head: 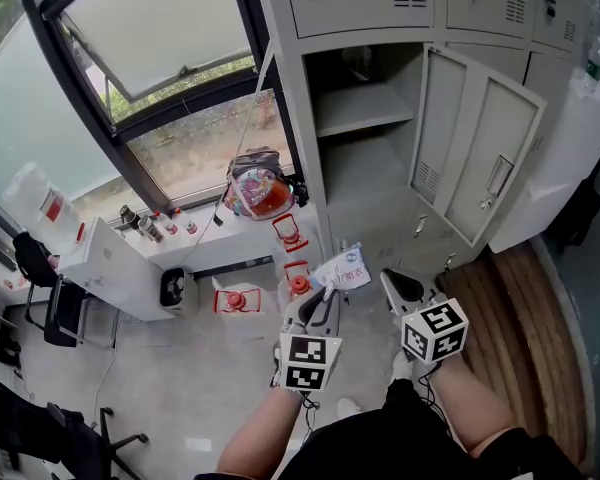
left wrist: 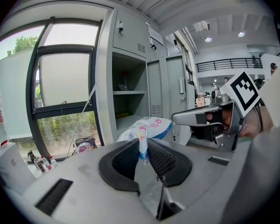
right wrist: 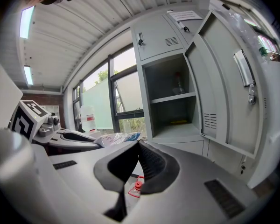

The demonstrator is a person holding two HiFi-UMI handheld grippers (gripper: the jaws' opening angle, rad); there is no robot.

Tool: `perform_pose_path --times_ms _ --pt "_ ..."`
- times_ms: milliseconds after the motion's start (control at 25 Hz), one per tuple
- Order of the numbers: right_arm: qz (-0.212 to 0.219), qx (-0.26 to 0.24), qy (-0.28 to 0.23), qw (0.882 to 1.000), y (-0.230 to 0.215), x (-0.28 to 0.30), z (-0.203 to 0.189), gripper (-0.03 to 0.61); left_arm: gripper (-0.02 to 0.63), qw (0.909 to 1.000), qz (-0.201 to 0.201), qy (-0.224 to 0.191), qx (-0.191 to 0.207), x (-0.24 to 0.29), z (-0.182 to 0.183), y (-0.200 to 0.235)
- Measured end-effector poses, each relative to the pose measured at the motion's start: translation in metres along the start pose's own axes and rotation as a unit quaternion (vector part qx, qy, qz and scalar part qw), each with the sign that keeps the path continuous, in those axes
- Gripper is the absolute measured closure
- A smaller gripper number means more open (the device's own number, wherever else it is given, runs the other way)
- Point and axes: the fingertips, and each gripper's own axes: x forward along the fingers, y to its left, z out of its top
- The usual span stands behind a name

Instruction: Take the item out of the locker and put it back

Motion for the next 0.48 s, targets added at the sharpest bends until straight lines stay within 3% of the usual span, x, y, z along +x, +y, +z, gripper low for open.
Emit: perform_pose_path --times_ms 480 --pt "-0.006 -0.002 -0.007 1.000 -0.028 0.011 0.015 0.526 0.552 0.9999 -0.003 -0.002 0.012 0.031 0.018 0.005"
